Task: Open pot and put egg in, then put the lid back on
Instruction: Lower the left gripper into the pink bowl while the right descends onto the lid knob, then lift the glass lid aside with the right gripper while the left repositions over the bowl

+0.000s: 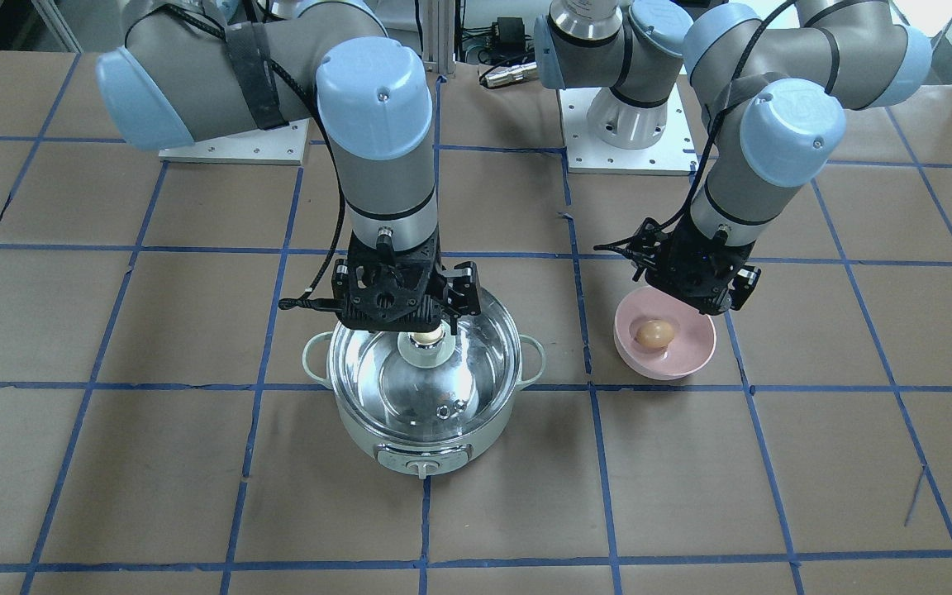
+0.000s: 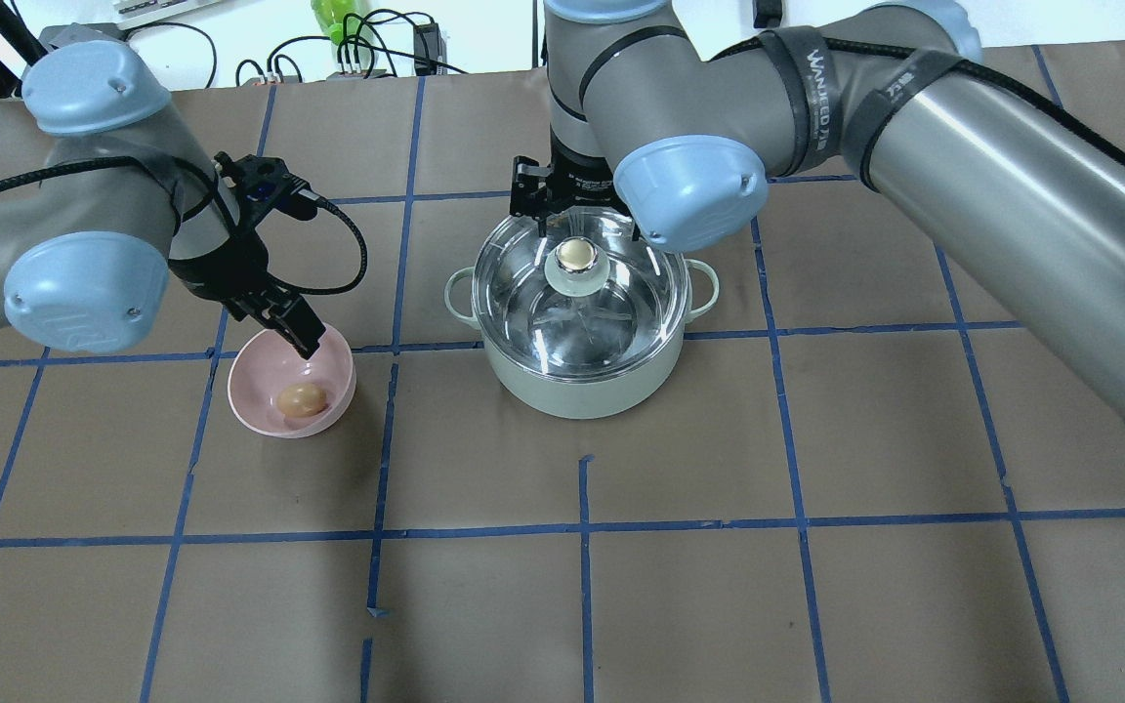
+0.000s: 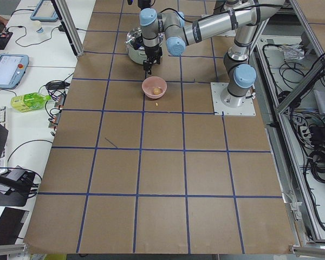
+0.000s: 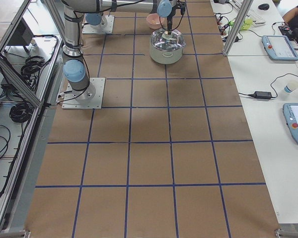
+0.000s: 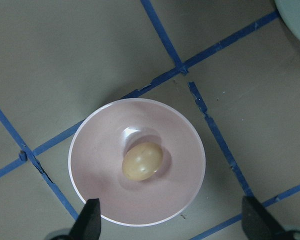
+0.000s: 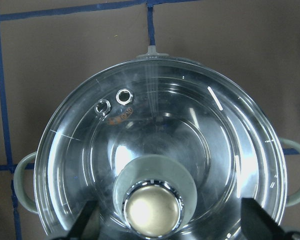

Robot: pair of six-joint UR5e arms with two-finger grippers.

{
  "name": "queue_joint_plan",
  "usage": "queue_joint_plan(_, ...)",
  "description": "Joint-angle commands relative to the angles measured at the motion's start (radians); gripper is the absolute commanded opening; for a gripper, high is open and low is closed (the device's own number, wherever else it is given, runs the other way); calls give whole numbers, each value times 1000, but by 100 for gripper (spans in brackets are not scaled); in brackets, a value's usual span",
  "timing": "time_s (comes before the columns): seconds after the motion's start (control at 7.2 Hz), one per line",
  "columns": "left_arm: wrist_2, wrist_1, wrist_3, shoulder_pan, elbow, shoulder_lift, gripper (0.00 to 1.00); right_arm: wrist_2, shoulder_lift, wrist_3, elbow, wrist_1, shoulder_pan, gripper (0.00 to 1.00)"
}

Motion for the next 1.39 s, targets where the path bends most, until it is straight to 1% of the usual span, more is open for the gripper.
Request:
queue_joint_plan(0.0,-10,30,139,28,-51,-6,100,-2,22,4,28,-5,15,100)
queue_joint_plan(0.14,-7,94,139,32,-56,-15,100,-2,23,3,30,-8,15,98)
queue_joint_plan(0.28,-1,101,145,32,-57,-29,100,-3,23,0,29,-25,15,91)
queue_joint_plan(0.42,-4,106,138,32,-48,-52,100,-2,31,1,30,-42,15,88)
queue_joint_plan(0.56,-2,141,136,29,-13,-78,100,-2,35,1,30,-43,15,88)
queue_joint_plan(0.69,2,134,78,23,42,-78,100,-3,36,1,30,-42,15,88)
queue_joint_plan(0.83,-1,165,38,24,81,-87,100,-3,36,1,30,-42,15,83)
queue_joint_plan(0.97,-2,175,15,22,101,-98,100,-3,34,1,30,-42,15,67)
queue_joint_plan(1.11,-7,167,16,22,81,-96,100,-3,34,1,30,-42,15,52)
queue_joint_plan(1.25,1,167,16,0,54,-90,100,-2,34,-2,30,-40,15,35)
